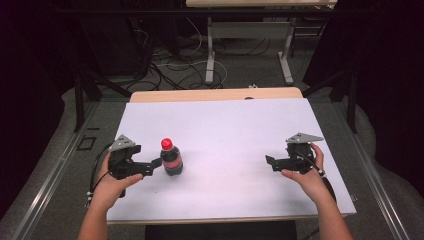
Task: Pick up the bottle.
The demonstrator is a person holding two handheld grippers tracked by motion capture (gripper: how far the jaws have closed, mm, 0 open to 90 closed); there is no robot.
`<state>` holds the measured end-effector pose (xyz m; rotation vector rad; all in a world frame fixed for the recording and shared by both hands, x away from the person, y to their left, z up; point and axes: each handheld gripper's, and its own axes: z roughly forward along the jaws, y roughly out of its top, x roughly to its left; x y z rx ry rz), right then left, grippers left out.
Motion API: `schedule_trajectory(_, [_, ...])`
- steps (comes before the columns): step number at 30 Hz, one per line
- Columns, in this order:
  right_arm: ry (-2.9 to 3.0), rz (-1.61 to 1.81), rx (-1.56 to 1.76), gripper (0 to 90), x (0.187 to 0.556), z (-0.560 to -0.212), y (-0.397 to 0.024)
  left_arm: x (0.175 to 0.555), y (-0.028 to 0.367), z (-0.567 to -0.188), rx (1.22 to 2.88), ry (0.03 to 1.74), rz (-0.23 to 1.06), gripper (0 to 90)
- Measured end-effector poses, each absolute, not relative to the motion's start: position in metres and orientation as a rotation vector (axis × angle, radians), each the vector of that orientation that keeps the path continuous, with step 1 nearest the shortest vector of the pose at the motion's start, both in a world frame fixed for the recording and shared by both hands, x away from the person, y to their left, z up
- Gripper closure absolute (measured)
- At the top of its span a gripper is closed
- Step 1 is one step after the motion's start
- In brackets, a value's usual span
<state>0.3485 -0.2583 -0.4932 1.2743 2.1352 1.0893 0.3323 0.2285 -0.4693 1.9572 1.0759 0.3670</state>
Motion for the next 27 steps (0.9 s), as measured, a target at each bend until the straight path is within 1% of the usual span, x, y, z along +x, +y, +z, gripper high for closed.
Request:
schedule_trajectory(6, [2.145, 1.084, 1.257, 6.4, 0.347, -0.493, -0.253, 0.337, 0.213, -0.483, 1.976, 1.066, 0.357, 5.4])
schedule_trajectory(11, [2.147, 1.093, 1.256, 6.5, 0.347, -0.494, -0.251, 0.341, 0.206, -0.493, 2.002, 1.068, 0.344, 8.4])
schedule_trajectory(12, [2.148, 1.087, 1.255, 6.5, 0.347, -0.494, -0.251, 0.342, 0.205, -0.494, 2.020, 1.048, 0.352, 9.3])
schedule_trajectory(14, [2.152, 1.082, 1.247, 6.5, 0.347, -0.494, -0.251, 0.343, 0.201, -0.499, 2.010, 1.053, 0.358, 10.1])
schedule_trajectory(18, [2.157, 1.082, 1.247, 6.6, 0.347, -0.495, -0.250, 0.346, 0.198, -0.504, 2.032, 1.046, 0.356, 15.9])
schedule_trajectory(24, [2.158, 1.080, 1.250, 6.7, 0.348, -0.498, -0.249, 0.348, 0.196, -0.510, 2.042, 1.036, 0.381, 19.8])
schedule_trajectory(25, [2.159, 1.081, 1.250, 6.7, 0.348, -0.498, -0.249, 0.348, 0.195, -0.512, 2.027, 1.036, 0.397, 21.4])
schedule_trajectory(27, [2.163, 1.084, 1.252, 6.7, 0.348, -0.499, -0.248, 0.348, 0.195, -0.512, 2.035, 1.030, 0.391, 24.5])
